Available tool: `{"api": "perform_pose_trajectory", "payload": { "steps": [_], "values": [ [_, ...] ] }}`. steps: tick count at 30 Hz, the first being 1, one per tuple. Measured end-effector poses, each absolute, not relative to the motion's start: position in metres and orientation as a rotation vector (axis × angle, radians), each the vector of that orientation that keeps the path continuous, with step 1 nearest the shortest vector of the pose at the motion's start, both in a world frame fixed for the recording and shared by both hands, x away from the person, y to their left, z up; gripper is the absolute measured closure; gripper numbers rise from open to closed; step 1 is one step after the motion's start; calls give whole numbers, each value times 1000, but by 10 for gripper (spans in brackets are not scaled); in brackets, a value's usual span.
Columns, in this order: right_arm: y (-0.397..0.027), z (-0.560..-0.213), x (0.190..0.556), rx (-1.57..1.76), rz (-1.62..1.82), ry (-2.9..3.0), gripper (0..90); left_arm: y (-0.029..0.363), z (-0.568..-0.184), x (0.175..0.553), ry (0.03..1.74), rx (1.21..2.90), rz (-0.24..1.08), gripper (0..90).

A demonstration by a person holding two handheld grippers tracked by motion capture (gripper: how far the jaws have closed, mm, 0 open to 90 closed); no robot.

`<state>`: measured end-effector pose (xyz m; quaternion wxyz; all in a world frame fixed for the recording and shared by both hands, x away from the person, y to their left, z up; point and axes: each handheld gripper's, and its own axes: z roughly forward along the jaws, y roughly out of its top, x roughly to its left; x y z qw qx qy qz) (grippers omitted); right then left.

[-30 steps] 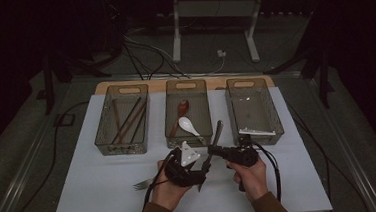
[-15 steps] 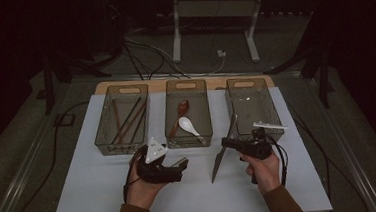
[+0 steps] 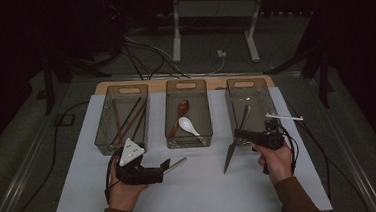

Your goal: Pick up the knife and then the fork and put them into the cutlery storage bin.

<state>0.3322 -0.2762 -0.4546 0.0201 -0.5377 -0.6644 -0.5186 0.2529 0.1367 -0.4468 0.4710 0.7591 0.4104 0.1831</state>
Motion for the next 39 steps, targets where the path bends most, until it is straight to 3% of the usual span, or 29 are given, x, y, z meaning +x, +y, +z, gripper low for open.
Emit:
{"api": "perform_pose_trajectory", "payload": {
  "steps": [24, 39],
  "values": [
    [-327, -448, 361, -1842, -1614, -1951, 830, 131, -456, 253, 1004, 1893, 440, 23],
    [-334, -456, 381, -1982, -1599, -1849, 825, 131, -456, 253, 1007, 1891, 443, 23]
  ]
}}
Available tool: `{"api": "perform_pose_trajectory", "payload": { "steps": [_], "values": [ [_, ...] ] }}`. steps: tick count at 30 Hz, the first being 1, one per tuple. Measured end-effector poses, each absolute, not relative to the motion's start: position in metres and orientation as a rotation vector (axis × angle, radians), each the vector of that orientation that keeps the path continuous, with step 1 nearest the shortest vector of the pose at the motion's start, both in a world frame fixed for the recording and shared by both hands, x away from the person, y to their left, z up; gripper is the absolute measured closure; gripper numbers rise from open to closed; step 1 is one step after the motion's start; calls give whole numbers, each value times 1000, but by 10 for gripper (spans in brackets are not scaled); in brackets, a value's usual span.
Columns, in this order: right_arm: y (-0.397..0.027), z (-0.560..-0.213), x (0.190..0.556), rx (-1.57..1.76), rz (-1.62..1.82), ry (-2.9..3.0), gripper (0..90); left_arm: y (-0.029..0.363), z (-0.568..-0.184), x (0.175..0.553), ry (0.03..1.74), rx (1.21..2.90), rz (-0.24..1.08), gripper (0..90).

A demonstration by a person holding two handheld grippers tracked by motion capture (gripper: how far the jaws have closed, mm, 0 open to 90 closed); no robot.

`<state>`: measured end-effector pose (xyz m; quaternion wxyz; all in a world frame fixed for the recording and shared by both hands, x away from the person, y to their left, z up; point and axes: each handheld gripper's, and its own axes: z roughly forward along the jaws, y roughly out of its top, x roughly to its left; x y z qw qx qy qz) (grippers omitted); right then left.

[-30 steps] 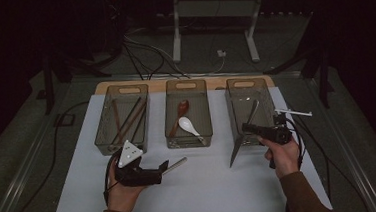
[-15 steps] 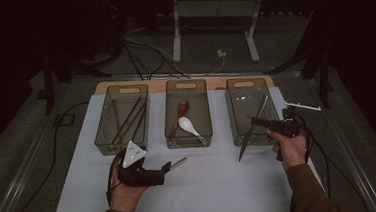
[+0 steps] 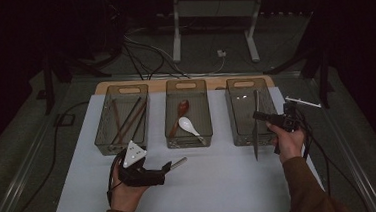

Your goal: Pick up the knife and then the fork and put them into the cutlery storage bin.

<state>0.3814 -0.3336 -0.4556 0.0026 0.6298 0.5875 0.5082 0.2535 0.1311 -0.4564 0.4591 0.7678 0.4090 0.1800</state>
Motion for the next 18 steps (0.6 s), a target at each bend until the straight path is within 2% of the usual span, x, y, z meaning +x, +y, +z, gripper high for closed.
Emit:
{"api": "perform_pose_trajectory", "payload": {
  "steps": [18],
  "values": [
    [-344, -468, 393, 2199, 1435, 1702, 812, 131, -457, 253, 1006, 1889, 445, 23]
  ]
}}
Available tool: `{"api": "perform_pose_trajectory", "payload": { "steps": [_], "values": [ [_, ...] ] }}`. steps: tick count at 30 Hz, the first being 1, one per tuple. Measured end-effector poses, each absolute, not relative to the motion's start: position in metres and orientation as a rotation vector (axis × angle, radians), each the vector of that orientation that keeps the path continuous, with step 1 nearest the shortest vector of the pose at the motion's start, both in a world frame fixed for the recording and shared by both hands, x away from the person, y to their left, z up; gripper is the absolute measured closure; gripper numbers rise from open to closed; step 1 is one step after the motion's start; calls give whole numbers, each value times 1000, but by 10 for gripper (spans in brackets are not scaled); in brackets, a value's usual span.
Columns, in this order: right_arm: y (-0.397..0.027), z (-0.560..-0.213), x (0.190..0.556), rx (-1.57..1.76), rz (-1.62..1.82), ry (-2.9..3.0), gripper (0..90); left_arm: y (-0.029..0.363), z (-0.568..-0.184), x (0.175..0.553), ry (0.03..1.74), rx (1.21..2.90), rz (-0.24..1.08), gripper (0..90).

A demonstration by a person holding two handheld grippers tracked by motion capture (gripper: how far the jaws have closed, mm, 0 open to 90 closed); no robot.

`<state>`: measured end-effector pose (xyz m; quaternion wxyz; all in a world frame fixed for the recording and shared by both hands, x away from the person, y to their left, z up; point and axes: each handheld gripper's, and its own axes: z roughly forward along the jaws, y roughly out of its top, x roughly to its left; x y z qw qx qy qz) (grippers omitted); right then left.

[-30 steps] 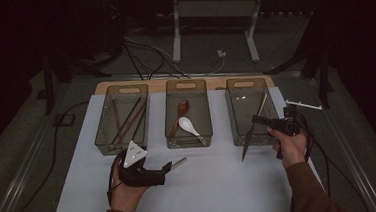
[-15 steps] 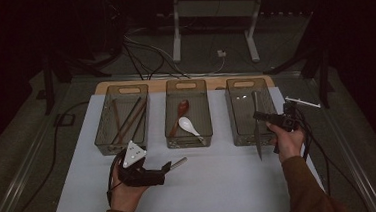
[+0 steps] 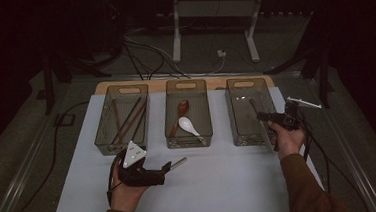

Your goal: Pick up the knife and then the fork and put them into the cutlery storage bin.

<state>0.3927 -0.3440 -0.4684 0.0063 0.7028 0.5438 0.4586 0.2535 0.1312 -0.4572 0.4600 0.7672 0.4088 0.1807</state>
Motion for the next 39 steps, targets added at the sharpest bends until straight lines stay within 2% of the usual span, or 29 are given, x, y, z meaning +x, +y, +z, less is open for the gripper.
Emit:
{"api": "perform_pose_trajectory", "payload": {
  "steps": [3, 7, 10, 16, 24, 26, 31, 39],
  "values": [
    [-348, -469, 393, 2221, 1448, 1693, 815, 131, -458, 253, 1008, 1888, 444, 23],
    [-350, -465, 391, 2203, 1463, 1687, 774, 131, -458, 253, 1010, 1887, 444, 23],
    [-349, -464, 389, 2160, 1475, 1708, 662, 131, -458, 253, 1009, 1888, 448, 23],
    [-343, -458, 381, 1975, 1427, 1775, 372, 133, -457, 253, 1009, 1884, 457, 23],
    [-331, -446, 366, 1769, 1349, 1882, 144, 135, -458, 254, 1011, 1888, 463, 22],
    [-327, -444, 363, 1729, 1341, 1917, 130, 135, -458, 254, 1011, 1890, 463, 22],
    [-316, -441, 355, 1627, 1322, 1992, 28, 136, -458, 254, 1003, 1897, 465, 19],
    [-302, -440, 343, 1501, 1306, 2045, 3, 139, -458, 255, 991, 1908, 469, 19]
  ]
}}
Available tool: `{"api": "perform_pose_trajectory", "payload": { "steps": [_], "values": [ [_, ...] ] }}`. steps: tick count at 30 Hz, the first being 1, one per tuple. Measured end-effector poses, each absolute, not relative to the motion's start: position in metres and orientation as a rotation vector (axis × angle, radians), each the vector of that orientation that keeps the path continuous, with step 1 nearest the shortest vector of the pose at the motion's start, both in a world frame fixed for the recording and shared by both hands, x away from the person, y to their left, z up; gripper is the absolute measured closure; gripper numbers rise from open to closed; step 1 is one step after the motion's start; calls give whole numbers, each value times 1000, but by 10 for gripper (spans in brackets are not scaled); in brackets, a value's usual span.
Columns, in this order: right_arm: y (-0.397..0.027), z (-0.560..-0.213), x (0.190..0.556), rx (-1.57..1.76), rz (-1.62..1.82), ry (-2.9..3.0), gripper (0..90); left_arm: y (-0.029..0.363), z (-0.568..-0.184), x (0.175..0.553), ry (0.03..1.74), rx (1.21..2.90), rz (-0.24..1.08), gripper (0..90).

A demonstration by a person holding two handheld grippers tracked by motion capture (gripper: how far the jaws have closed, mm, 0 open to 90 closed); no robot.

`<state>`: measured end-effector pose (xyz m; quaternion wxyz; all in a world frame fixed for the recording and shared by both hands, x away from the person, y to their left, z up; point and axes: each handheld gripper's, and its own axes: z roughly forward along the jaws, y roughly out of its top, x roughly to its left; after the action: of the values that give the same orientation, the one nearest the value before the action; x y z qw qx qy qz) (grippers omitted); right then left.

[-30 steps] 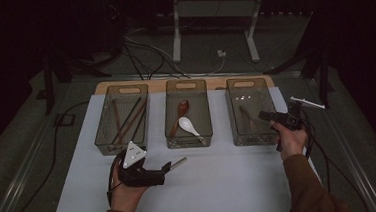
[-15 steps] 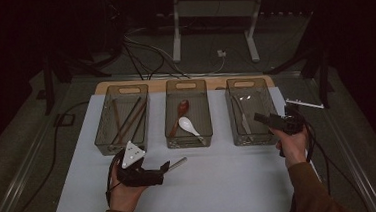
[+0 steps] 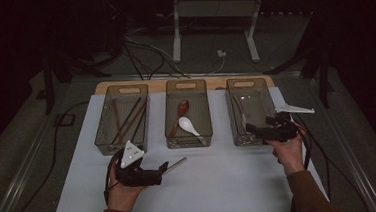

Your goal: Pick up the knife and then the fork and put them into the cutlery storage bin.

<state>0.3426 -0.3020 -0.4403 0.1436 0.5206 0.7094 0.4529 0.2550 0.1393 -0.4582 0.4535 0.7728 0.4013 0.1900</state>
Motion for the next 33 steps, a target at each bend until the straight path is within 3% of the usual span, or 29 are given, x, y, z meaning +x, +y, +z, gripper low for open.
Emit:
{"api": "perform_pose_trajectory", "payload": {
  "steps": [21, 28, 31, 33],
  "values": [
    [-288, -447, 312, 1250, 1356, 2118, 3, 147, -469, 264, 999, 1983, 404, 27],
    [-285, -450, 306, 1232, 1363, 2140, 3, 142, -477, 266, 975, 2087, 375, 76],
    [-284, -450, 304, 1222, 1366, 2147, 3, 140, -480, 266, 961, 2115, 375, 168],
    [-283, -450, 302, 1223, 1374, 2145, 4, 140, -481, 267, 962, 2131, 374, 175]
  ]
}}
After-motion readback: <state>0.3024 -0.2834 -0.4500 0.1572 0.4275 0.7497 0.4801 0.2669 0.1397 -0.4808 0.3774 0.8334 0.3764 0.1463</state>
